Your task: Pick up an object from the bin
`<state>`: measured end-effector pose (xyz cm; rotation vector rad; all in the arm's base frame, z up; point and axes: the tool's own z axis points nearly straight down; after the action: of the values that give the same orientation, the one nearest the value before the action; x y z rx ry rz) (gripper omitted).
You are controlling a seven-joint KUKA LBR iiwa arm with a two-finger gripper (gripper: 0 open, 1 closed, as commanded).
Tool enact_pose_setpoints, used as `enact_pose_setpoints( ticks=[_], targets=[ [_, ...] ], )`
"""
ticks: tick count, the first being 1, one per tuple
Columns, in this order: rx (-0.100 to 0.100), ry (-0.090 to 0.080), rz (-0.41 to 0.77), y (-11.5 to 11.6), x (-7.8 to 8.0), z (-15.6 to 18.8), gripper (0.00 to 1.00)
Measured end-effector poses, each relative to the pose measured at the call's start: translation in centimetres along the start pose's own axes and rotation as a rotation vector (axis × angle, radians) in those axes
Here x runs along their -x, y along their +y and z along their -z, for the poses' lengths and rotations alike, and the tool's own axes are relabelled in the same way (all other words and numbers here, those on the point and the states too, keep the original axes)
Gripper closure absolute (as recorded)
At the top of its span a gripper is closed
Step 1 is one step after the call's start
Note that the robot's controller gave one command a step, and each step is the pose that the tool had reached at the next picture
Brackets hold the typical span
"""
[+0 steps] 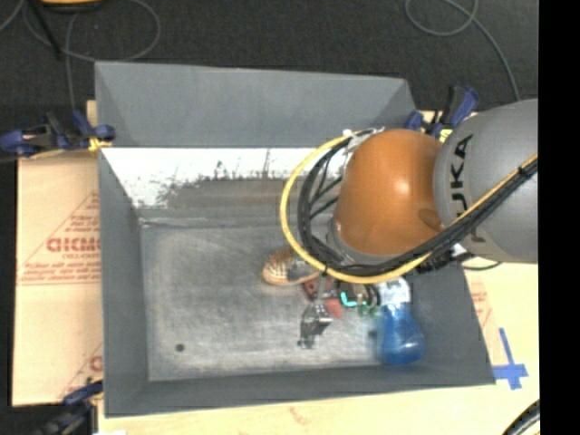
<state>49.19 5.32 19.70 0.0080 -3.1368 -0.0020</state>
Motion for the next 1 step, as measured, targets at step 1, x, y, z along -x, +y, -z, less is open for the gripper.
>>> enact_pose_setpoints(
  ticks=[1],
  targets=[
    [0.001,-0.008,-0.002,-0.02,0.18,0.33,0.0]
  ],
)
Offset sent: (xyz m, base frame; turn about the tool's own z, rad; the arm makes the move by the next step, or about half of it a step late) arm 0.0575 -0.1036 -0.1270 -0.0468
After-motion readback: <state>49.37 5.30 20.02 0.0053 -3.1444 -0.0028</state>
